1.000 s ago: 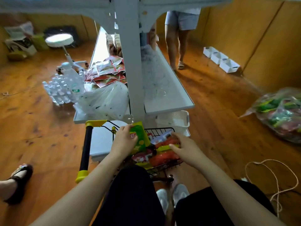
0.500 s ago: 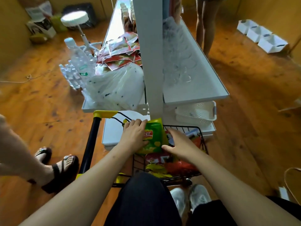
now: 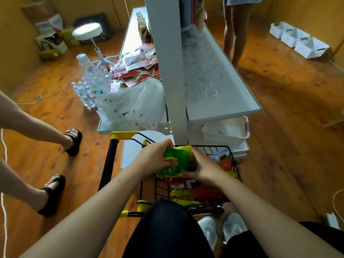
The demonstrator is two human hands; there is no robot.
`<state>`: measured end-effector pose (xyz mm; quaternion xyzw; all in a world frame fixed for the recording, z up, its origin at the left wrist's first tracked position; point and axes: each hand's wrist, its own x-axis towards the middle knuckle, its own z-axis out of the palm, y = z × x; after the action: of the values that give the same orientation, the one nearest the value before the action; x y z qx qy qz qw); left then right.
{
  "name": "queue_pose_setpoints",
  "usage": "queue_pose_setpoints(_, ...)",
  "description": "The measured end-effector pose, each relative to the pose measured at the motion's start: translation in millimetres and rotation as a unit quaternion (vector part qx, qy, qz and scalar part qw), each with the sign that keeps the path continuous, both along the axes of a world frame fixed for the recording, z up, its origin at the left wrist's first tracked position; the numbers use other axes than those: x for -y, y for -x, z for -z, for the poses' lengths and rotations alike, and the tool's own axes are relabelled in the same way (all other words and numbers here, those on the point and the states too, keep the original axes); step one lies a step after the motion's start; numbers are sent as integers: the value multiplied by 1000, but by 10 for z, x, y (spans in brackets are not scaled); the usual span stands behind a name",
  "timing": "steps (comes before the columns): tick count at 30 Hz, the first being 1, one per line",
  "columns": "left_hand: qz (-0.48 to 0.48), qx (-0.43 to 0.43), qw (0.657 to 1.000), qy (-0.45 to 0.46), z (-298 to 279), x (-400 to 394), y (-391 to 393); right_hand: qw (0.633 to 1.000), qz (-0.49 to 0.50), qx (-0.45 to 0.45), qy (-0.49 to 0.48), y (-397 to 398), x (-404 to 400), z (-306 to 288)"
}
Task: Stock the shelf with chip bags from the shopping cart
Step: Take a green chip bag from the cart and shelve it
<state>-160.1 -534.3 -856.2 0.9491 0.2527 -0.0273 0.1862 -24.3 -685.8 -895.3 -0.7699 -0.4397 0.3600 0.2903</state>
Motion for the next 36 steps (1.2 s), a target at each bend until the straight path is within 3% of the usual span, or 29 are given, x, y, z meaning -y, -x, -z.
queue_pose_setpoints(10,-37,173,974,143,-532,-41,-82,988,86,-92,-93,-97,-10,-262)
queue_pose_setpoints(12,-92,227,945,215,-517,-30,-71,984,99,-116,-96,-137,14,-288)
queue_pose_setpoints(15,-193,288,875,338,-442,23,-45,975,111,-161,-107,-198,47,-344)
queue_pose_setpoints(18,-249,290,809,447,-315,97,-26,961,125,-216,-120,-243,100,-456)
queue_pose_setpoints(21,-210,241,790,524,-269,245,-56,952,124,-253,-123,-277,145,-517)
queue_pose_setpoints(24,-215,246,770,548,-362,364,-128,949,128,-260,-123,-284,220,-634)
queue_pose_setpoints(31,-161,262,792,527,-777,784,-287,941,205,-200,-181,-93,623,-1183)
queue_pose_setpoints(36,-100,247,800,537,-1123,1247,-322,912,290,-199,-211,74,1207,-1511)
